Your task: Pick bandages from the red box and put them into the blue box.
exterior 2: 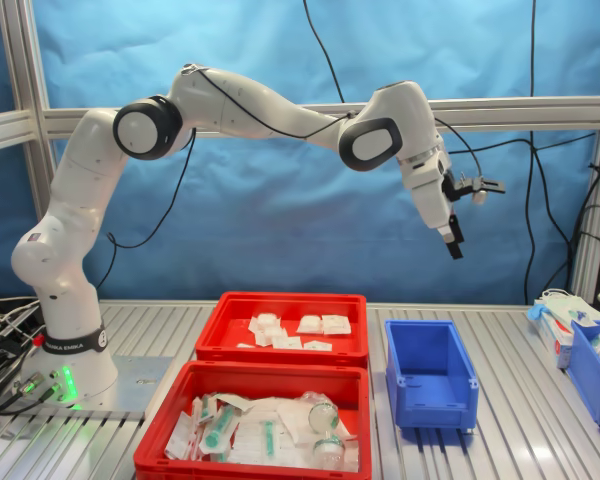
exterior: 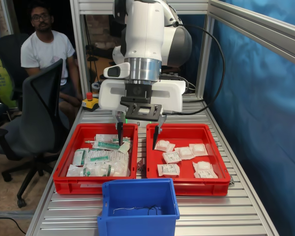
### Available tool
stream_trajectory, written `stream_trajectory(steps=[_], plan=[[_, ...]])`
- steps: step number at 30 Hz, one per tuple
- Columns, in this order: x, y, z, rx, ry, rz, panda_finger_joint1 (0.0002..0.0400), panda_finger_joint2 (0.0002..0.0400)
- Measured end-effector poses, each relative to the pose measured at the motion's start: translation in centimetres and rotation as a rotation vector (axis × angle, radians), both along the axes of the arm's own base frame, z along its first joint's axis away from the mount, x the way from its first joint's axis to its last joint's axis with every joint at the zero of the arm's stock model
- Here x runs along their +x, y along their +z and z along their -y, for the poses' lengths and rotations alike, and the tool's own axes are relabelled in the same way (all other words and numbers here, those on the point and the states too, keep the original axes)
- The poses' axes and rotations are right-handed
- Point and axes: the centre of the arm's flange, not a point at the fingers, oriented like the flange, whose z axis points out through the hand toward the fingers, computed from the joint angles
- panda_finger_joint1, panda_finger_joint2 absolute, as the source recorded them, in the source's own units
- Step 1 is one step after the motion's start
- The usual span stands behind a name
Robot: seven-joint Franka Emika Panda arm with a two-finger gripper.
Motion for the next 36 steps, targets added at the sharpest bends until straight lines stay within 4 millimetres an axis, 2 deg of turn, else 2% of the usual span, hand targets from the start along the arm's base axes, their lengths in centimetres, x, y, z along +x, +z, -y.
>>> stream_trajectory(steps=[11,18,28,36], plan=[[-0.4,-0.7,-0.3,0.0,-0.002,-0.062,0.04,0.04],[-0.5,-1.0,-1.9,-0.001,0.018,-0.075,0.04,0.04],[-1.3,-3.0,-6.4,-0.003,0.079,-0.121,0.04,0.04],[-3.3,-6.7,-10.1,-0.007,0.13,-0.204,0.04,0.04]])
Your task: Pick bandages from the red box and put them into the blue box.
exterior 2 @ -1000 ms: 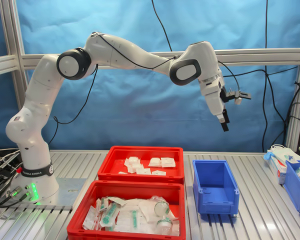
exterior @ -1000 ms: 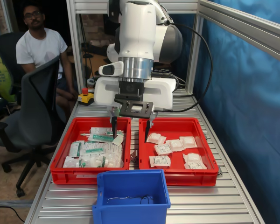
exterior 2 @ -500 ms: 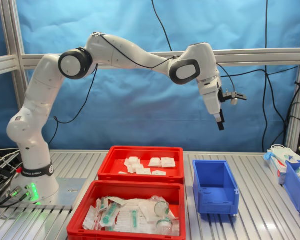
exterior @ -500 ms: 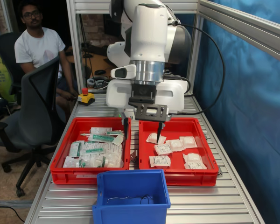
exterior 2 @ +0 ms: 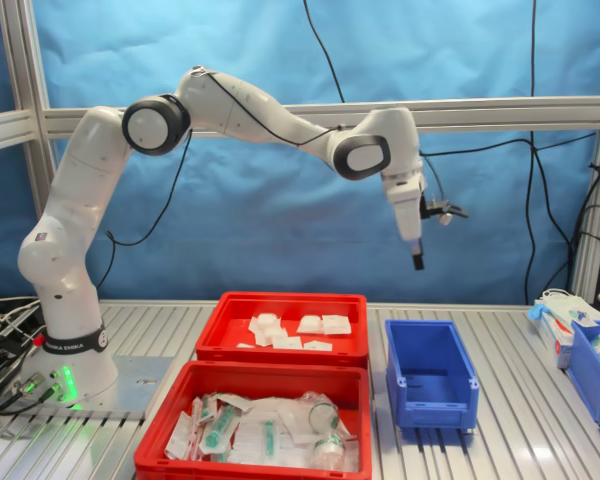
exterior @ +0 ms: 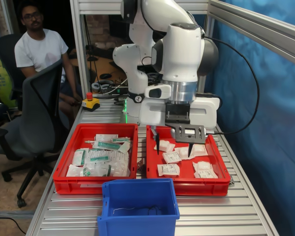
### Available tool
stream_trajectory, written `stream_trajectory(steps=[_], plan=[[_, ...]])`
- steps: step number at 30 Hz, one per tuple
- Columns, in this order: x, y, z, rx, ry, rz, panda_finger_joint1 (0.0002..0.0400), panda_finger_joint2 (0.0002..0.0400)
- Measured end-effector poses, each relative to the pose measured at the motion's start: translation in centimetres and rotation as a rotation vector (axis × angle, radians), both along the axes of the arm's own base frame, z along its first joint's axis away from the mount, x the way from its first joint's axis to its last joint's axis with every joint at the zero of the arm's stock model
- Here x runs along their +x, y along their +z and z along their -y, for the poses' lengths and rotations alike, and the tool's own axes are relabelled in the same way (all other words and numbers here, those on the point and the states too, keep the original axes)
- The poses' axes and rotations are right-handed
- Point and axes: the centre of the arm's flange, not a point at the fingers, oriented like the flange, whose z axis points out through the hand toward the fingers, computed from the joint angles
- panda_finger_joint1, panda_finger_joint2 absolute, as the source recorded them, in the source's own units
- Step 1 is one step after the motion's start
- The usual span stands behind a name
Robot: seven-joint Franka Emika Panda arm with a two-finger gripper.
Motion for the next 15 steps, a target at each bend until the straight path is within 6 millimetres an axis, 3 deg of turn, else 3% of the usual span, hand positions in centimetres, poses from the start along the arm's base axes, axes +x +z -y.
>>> stream_trajectory(steps=[7,15], plan=[[-4.0,-2.1,-2.2,-0.003,0.058,-0.084,0.04,0.04],[-8.4,-2.1,-2.4,0.002,0.095,-0.136,0.04,0.04]])
